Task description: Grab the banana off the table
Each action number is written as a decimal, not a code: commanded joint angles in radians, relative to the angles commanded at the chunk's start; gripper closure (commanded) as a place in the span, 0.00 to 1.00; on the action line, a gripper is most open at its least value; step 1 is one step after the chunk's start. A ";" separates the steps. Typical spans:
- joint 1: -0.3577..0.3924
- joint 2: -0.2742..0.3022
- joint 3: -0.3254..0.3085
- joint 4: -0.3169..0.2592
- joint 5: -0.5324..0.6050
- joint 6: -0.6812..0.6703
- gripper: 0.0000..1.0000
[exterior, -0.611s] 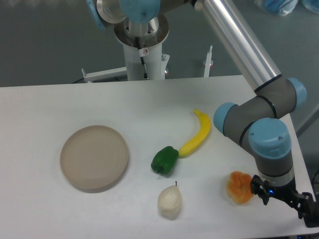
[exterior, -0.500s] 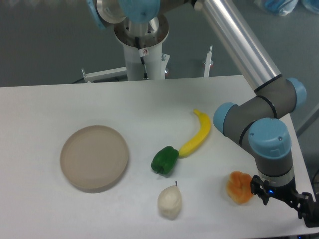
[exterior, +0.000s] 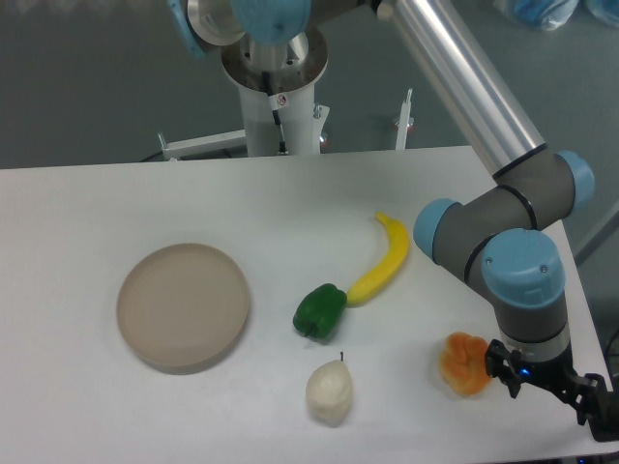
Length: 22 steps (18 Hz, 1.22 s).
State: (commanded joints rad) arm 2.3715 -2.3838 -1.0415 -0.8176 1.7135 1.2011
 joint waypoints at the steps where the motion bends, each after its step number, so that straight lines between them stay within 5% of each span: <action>1: -0.002 0.003 -0.002 0.000 -0.002 0.000 0.00; 4: 0.000 0.046 -0.052 -0.012 -0.011 -0.011 0.00; 9: 0.035 0.172 -0.231 -0.067 -0.075 -0.017 0.00; 15: 0.057 0.297 -0.360 -0.285 -0.124 -0.070 0.00; 20: 0.054 0.362 -0.492 -0.270 -0.150 -0.113 0.00; 22: 0.046 0.383 -0.557 -0.221 -0.163 -0.115 0.00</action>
State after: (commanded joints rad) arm 2.4176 -2.0004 -1.5980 -1.0389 1.5509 1.0861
